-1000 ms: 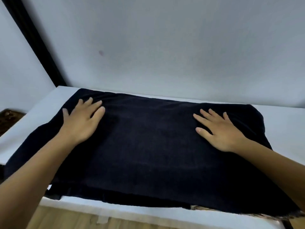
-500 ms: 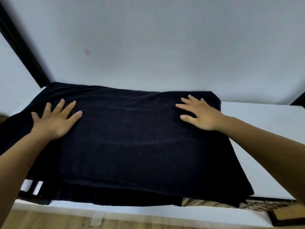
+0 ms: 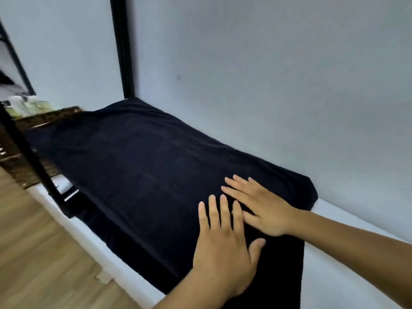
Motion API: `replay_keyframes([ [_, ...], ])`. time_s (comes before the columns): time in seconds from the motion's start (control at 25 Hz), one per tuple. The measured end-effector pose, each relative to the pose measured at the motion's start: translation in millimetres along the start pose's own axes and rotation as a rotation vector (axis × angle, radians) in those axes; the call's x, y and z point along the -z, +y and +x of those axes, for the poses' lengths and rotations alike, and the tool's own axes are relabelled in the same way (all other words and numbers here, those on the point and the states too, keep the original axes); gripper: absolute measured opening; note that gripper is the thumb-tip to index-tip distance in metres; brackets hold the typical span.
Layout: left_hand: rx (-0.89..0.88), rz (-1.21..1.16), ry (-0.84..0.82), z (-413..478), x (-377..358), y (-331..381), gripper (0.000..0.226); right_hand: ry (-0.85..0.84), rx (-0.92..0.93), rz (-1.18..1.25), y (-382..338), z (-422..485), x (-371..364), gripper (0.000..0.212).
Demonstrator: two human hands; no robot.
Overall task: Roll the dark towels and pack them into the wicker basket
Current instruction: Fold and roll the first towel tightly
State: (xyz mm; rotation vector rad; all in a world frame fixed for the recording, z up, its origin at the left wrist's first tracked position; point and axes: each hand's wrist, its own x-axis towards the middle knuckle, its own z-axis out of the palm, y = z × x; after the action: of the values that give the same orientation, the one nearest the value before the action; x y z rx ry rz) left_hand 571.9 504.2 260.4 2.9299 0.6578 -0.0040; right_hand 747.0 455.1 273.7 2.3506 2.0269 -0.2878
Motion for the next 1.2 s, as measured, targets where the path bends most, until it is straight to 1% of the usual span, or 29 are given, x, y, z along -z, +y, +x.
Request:
replay_keyframes([
  [0.04, 0.042, -0.002, 0.015, 3, -5, 2, 0.082, 0.021, 0.033, 0.057, 10, 1, -2, 0.073],
  [0.12, 0.069, 0.004, 0.014, 3, -3, -1, 0.081, 0.019, 0.108, 0.179, 37, -1, 0, 0.070],
  [0.2, 0.128, 0.005, 0.022, -5, -2, 2, 0.077, 0.029, 0.160, 0.152, 72, -14, -1, 0.061],
  [0.24, 0.193, 0.017, 0.029, -10, 3, 15, 0.073, 0.058, 0.179, 0.118, 92, -21, -3, 0.055],
  [0.32, 0.261, 0.009, 0.087, -15, 0, 52, 0.070, 0.143, 0.196, 0.118, 124, -32, -8, 0.050],
  [0.36, 0.305, 0.025, 0.074, -17, -6, 68, 0.073, 0.171, 0.194, 0.153, 133, -37, -9, 0.052],
  [0.4, 0.307, 0.040, 0.007, -19, -12, 84, 0.076, 0.183, 0.189, 0.185, 137, -42, -9, 0.056],
  [0.44, 0.313, -0.001, -0.033, -23, -22, 96, 0.076, 0.186, 0.190, 0.202, 138, -50, -9, 0.061],
  [0.48, 0.296, -0.030, -0.088, -30, -29, 102, 0.069, 0.192, 0.209, 0.212, 139, -61, -11, 0.065],
  [0.52, 0.322, -0.049, -0.092, -33, -31, 103, 0.058, 0.207, 0.249, 0.226, 140, -71, -17, 0.065],
  [0.56, 0.355, -0.061, -0.046, -38, -33, 102, 0.052, 0.229, 0.310, 0.230, 141, -80, -21, 0.063],
  [0.64, 0.341, 0.048, 0.189, -39, -37, 106, 0.050, 0.257, 0.427, 0.203, 145, -90, -19, 0.057],
  [0.68, 0.338, 0.096, 0.216, -37, -37, 109, 0.050, 0.279, 0.470, 0.180, 146, -89, -15, 0.054],
  [0.72, 0.361, 0.145, 0.200, -35, -39, 113, 0.048, 0.315, 0.511, 0.150, 146, -86, -10, 0.050],
  [0.76, 0.392, 0.191, 0.148, -32, -41, 117, 0.046, 0.365, 0.558, 0.108, 144, -82, -7, 0.044],
  [0.84, 0.439, 0.202, 0.068, -26, -32, 118, 0.058, 0.455, 0.665, -0.036, 140, -69, -6, 0.032],
  [0.88, 0.448, 0.191, 0.076, -25, -27, 117, 0.062, 0.463, 0.689, -0.103, 135, -63, -6, 0.035],
  [0.92, 0.421, 0.213, 0.099, -25, -29, 114, 0.062, 0.446, 0.687, -0.137, 133, -58, -4, 0.046],
  [0.96, 0.378, 0.232, 0.104, -25, -23, 112, 0.054, 0.424, 0.662, -0.151, 133, -53, -1, 0.062],
  [1.0, 0.336, 0.201, 0.043, -26, -8, 108, 0.040, 0.389, 0.620, -0.147, 137, -48, 3, 0.076],
  [1.04, 0.284, 0.122, -0.032, -27, 6, 101, 0.024, 0.335, 0.572, -0.122, 141, -47, 5, 0.085],
  [1.08, 0.276, 0.027, -0.040, -27, 20, 92, 0.014, 0.266, 0.529, -0.066, 146, -46, 7, 0.087],
  [1.16, 0.314, -0.132, -0.075, -32, 39, 68, 0.018, 0.158, 0.501, 0.045, 156, -42, 18, 0.076],
  [1.2, 0.313, -0.228, -0.100, -36, 45, 57, 0.020, 0.142, 0.496, 0.085, 159, -38, 23, 0.069],
])
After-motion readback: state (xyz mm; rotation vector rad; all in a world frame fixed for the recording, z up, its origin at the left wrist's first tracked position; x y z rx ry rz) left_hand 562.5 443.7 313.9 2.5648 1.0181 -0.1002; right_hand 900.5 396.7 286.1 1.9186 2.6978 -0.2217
